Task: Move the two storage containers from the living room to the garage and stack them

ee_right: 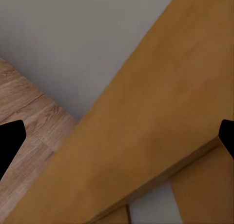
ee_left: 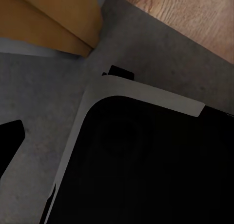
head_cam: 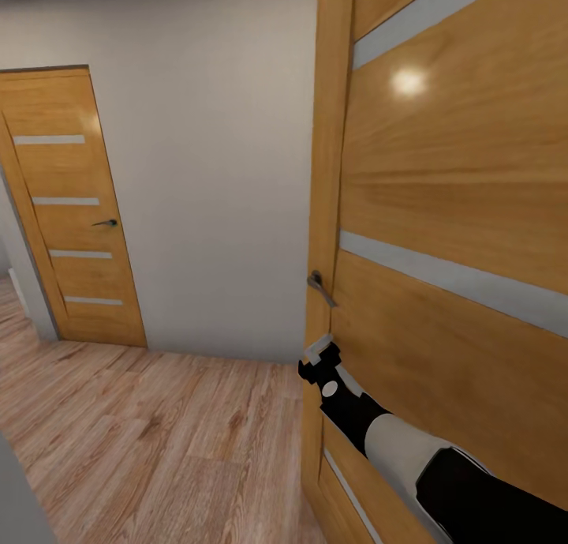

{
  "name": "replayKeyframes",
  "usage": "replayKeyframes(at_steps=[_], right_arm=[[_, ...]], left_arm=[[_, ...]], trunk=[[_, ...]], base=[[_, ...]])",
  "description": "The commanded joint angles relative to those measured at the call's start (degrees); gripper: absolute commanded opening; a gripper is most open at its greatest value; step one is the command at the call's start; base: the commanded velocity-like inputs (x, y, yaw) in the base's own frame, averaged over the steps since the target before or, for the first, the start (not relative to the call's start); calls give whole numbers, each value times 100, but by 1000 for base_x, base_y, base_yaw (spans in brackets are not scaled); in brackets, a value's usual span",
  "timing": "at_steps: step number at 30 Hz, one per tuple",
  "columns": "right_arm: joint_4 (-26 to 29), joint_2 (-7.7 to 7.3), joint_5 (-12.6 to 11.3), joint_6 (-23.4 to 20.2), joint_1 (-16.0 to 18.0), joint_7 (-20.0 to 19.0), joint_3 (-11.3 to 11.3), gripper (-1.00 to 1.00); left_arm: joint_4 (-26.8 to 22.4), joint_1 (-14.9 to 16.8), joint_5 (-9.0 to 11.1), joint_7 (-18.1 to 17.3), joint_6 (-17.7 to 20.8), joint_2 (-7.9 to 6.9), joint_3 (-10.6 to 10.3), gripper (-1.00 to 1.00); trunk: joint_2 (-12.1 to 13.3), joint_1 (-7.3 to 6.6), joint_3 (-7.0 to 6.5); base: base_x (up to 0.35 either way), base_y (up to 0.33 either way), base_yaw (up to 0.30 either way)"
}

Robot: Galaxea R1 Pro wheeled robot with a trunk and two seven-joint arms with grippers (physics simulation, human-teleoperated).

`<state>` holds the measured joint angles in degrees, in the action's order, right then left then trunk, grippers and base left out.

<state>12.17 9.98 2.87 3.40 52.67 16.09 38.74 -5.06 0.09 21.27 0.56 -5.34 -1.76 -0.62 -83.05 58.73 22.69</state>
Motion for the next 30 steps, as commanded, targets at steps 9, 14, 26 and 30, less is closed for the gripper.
replayKeyframes(at_steps=[9,14,26,30], right_arm=[[-14,2,30,19,7,63,-33,100],[-14,2,29,20,7,142,-33,100],[-12,2,38,40,7,201,-33,100],[-12,2,38,5,8,207,-41,100]], left_arm=[[-6,0,18,6,-12,1,-7,100],[-5,0,21,6,-14,0,-4,100],[-5,0,26,6,-11,0,-5,100],[-4,0,26,6,-15,0,-7,100]], trunk=[[-3,0,5],[-3,0,5],[-3,0,5],[-3,0,5]], base=[[3,-26,0],[0,-127,0],[0,-11,0],[0,0,0]])
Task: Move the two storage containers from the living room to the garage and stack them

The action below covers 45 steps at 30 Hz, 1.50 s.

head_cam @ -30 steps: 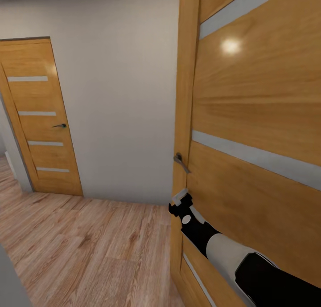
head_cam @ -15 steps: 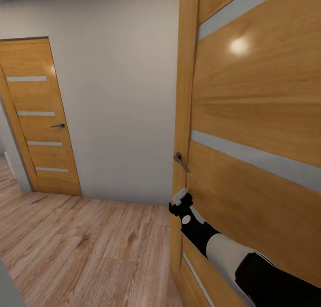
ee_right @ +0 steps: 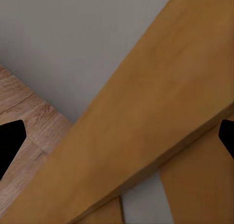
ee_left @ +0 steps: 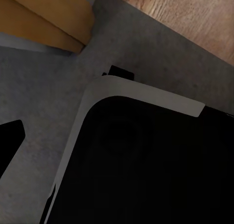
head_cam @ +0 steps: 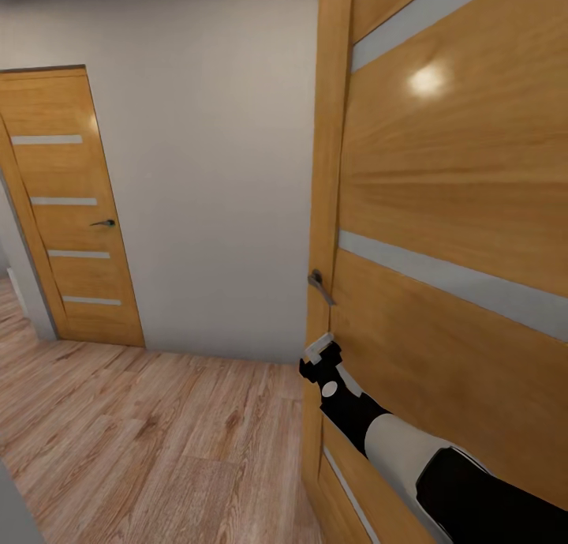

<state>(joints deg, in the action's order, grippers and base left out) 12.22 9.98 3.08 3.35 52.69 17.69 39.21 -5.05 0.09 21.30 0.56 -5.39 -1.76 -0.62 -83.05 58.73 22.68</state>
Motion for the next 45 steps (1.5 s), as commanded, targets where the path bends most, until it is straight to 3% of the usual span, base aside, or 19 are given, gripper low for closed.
replayKeyframes(at_steps=[1,14,22,30,45], right_arm=[[-18,2,17,6,7,53,-90,100],[91,-140,26,-484,64,129,-344,100],[88,-153,19,-718,347,130,-379,100],[86,-238,25,-747,543,130,-716,100],[114,-199,87,-640,576,299,-690,100]], left_arm=[[-5,-1,24,6,-9,0,-7,100],[-6,-1,24,6,-7,0,-4,100],[-9,-1,24,6,-7,0,-2,100],[-6,-1,24,6,-11,0,-2,100],[-5,-1,24,6,-7,0,-4,100]], trunk=[[-3,0,6],[-3,0,6],[-3,0,6],[-3,0,6],[-3,0,6]], base=[[0,0,0],[0,0,0],[0,0,0],[0,0,0],[0,0,0]])
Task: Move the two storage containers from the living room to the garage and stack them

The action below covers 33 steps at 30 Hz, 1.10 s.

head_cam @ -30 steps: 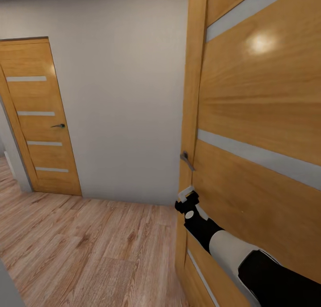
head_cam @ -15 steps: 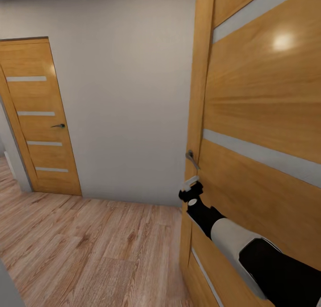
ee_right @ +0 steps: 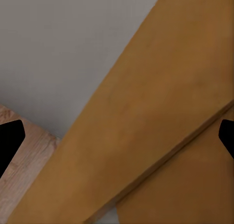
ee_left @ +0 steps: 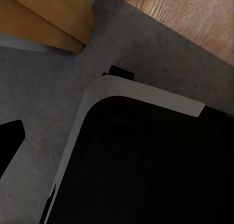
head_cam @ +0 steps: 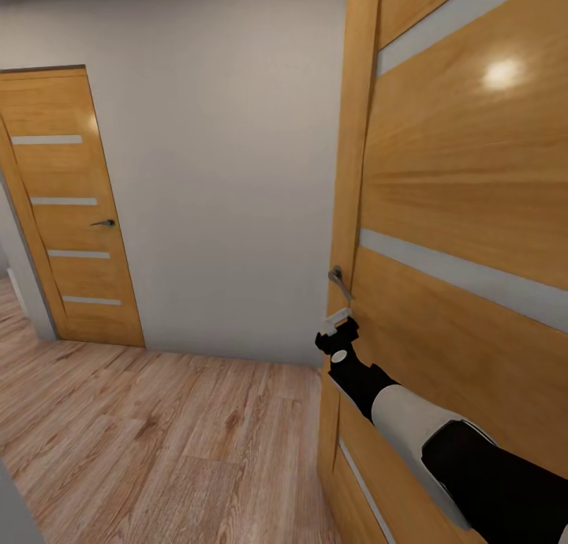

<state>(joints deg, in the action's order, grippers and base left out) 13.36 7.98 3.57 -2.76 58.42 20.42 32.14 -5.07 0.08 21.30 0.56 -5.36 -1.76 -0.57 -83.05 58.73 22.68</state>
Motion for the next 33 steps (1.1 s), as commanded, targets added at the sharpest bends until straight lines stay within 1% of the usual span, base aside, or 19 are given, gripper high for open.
replayKeyframes(at_steps=[1,4,12,15,19,21,22,23,25,27,29,32,33], right_arm=[[0,-3,38,-28,3,29,7,100],[0,-7,38,-31,3,31,-12,100],[-8,-83,38,-8,5,69,-21,100],[-46,-151,35,19,7,128,-26,100],[-70,-379,29,24,4,166,-36,100],[-76,-549,24,6,5,168,-39,100],[-76,-584,23,0,5,167,-39,100],[-78,-671,22,-14,7,165,-40,100],[-78,-717,18,-24,8,165,-43,100],[-79,-838,4,-33,10,153,-56,100],[-77,-918,-3,-38,11,143,-65,100],[-65,-1171,-17,-47,19,107,-103,100],[-64,-1191,-18,-48,21,104,-107,100]], left_arm=[[-3,1,23,6,-12,0,-8,100],[-3,1,29,6,-11,0,-7,100],[-3,1,31,6,-16,0,-6,100],[-4,1,26,6,-17,0,-9,100],[-3,1,24,6,-16,0,-10,100],[-3,1,24,6,-16,0,-10,100],[-3,1,24,6,-16,0,-11,100],[-3,1,24,6,-17,0,-12,100],[-5,1,24,6,-16,0,-13,100],[-4,1,23,6,-16,0,-13,100],[-3,1,23,6,-12,0,-12,100],[-5,1,23,6,-13,0,-13,100],[-5,1,23,6,-14,0,-13,100]], trunk=[[-3,0,6],[-3,0,6],[-3,0,6],[-3,0,6],[-3,0,6],[-3,0,6],[-3,0,6],[-3,0,6],[-3,0,6],[-3,0,6],[-3,0,6],[-3,0,6],[-3,0,6]], base=[[0,0,0],[0,0,0],[0,0,0],[0,0,0],[0,0,0],[0,0,0],[0,0,0],[0,0,0],[0,0,0],[0,0,0],[0,0,0],[0,0,0],[0,0,0]])
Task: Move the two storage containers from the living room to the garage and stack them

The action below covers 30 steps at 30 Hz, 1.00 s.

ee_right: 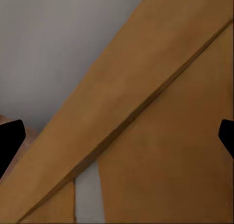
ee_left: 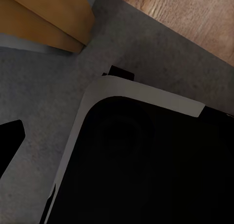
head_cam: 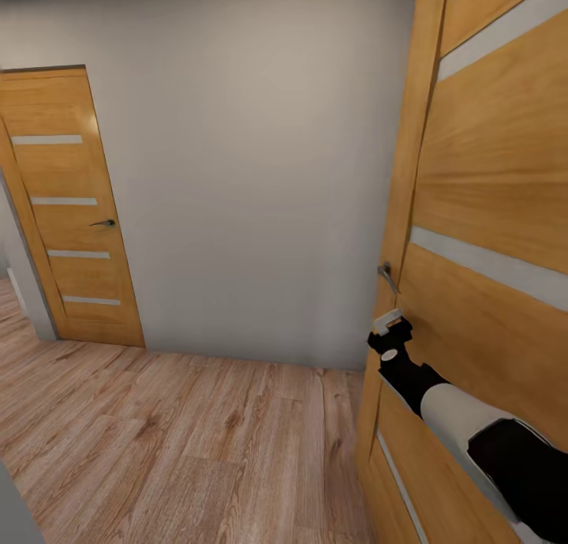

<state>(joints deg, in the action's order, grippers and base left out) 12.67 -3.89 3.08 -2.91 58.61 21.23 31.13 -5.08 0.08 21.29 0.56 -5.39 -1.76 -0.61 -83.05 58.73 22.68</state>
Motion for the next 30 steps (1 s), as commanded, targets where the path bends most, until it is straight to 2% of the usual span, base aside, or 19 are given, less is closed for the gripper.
replayKeyframes(at_steps=[1,15,23,30], right_arm=[[5,-38,30,-33,7,20,-11,100],[18,-437,20,-34,53,4,-20,100],[37,-557,18,-26,52,4,-29,100],[50,-680,25,-6,53,-2,-386,100]], left_arm=[[-3,1,24,6,-11,0,-9,100],[-5,1,16,6,-14,0,-9,100],[-4,1,15,6,-13,0,-9,100],[-2,1,18,6,-14,0,-8,100]], trunk=[[-3,0,6],[-3,0,6],[-3,0,6],[-3,0,6]], base=[[0,0,0],[0,0,0],[0,0,0],[0,0,0]])
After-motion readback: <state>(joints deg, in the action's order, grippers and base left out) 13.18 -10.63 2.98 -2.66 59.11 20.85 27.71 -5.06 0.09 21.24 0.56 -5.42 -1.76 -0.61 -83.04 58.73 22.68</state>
